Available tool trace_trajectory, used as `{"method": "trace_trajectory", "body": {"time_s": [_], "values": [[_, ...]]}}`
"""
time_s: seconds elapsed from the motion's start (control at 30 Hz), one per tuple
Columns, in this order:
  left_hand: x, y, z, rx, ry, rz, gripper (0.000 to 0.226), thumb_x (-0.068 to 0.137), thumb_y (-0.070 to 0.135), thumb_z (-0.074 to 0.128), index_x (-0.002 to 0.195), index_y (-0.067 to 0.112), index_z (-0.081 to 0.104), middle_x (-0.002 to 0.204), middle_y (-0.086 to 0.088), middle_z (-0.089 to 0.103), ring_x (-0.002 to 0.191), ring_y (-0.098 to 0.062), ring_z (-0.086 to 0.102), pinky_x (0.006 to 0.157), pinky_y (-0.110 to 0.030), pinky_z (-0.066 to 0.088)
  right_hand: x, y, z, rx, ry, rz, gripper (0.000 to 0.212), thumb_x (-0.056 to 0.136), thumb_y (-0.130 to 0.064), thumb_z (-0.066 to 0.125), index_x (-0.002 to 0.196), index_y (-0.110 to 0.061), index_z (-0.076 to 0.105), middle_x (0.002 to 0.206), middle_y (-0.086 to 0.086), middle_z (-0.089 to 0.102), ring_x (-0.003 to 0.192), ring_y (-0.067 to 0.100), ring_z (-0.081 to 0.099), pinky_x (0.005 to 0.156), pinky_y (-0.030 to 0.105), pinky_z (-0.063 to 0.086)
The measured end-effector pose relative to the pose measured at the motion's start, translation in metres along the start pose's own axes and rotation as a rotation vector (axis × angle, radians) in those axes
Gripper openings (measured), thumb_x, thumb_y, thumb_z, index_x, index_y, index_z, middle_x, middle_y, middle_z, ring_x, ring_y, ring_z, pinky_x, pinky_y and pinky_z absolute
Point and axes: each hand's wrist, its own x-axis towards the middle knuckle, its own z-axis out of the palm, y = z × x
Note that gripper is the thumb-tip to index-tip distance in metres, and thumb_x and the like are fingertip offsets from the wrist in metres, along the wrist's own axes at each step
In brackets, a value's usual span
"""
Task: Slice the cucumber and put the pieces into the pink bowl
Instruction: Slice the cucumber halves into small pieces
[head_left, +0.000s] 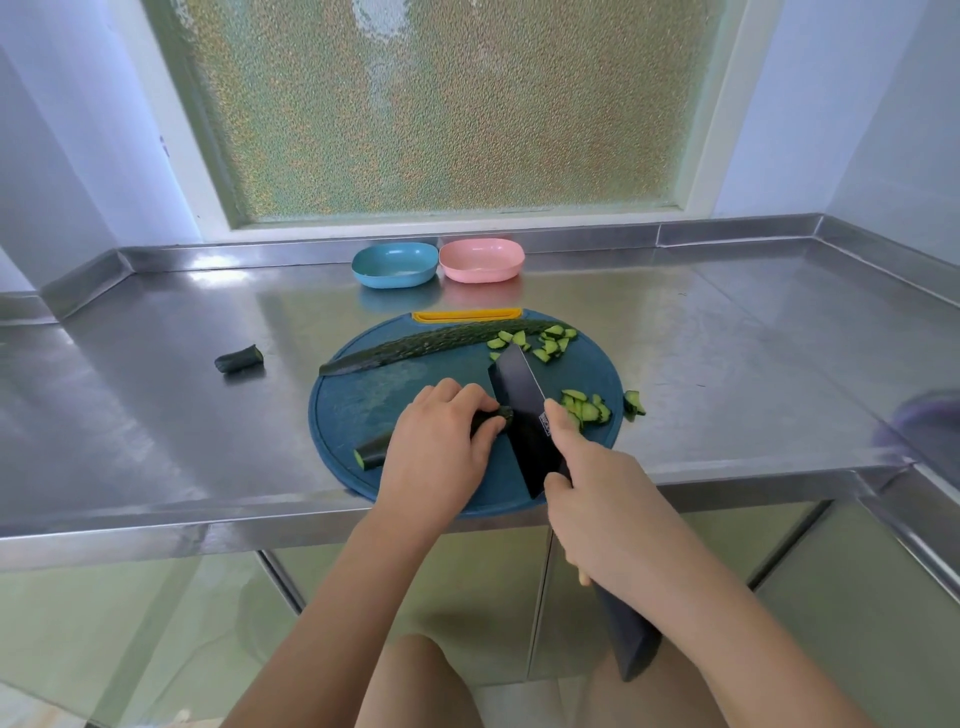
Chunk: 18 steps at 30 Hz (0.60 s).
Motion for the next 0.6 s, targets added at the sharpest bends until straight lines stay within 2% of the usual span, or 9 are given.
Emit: {"method": "trace_trajectory", "body": {"time_s": [0.1,0.23,0.3,0.37,0.6], "values": [[-0.001,0.000,-0.001,-0.020,-0.009,-0.004,0.015,0.089,0.029,0.059,0.099,0.018,0.065,0.094,0.000,0.061,0.089,-0.018,0.054,0.075,-0.027,0.040,-0.003,0.006,-0.006,0.098,-0.001,0.027,0.067,0.099,-0.015,0.035,0.151,-0.042,0.002,0.075,0.007,0.058,0.045,0.012,0.052,0.059,0.030,0.057],[-0.001,0.001,-0.003,-0.028,-0.018,-0.006,0.015,0.090,0.029,0.058,0.099,0.019,0.064,0.096,0.001,0.061,0.090,-0.018,0.053,0.077,-0.027,0.040,0.001,0.011,-0.013,0.218,0.015,0.029,0.069,0.094,-0.013,0.038,0.150,-0.044,0.011,0.073,0.009,0.059,0.046,0.017,0.055,0.065,0.040,0.058],[-0.001,0.001,-0.003,-0.023,-0.022,-0.009,0.015,0.090,0.029,0.058,0.099,0.018,0.064,0.096,0.001,0.060,0.090,-0.018,0.053,0.077,-0.026,0.040,0.001,0.010,-0.012,0.246,0.017,0.013,0.071,0.093,-0.012,0.039,0.149,-0.045,0.012,0.068,0.008,0.058,0.044,0.018,0.055,0.061,0.042,0.058],[-0.002,0.001,-0.003,-0.020,-0.028,-0.012,0.015,0.090,0.030,0.058,0.098,0.018,0.063,0.095,0.001,0.060,0.090,-0.017,0.053,0.076,-0.026,0.039,0.001,0.009,-0.011,0.260,0.024,-0.002,0.071,0.092,-0.011,0.039,0.149,-0.045,0.013,0.067,0.006,0.058,0.043,0.018,0.055,0.057,0.042,0.058],[-0.001,0.001,-0.002,-0.007,-0.023,-0.013,0.015,0.090,0.030,0.058,0.096,0.017,0.063,0.093,0.000,0.060,0.087,-0.018,0.053,0.073,-0.025,0.037,0.000,0.005,-0.010,0.203,0.016,-0.015,0.068,0.096,-0.013,0.038,0.151,-0.043,0.011,0.063,0.003,0.058,0.036,0.013,0.052,0.059,0.034,0.057]]}}
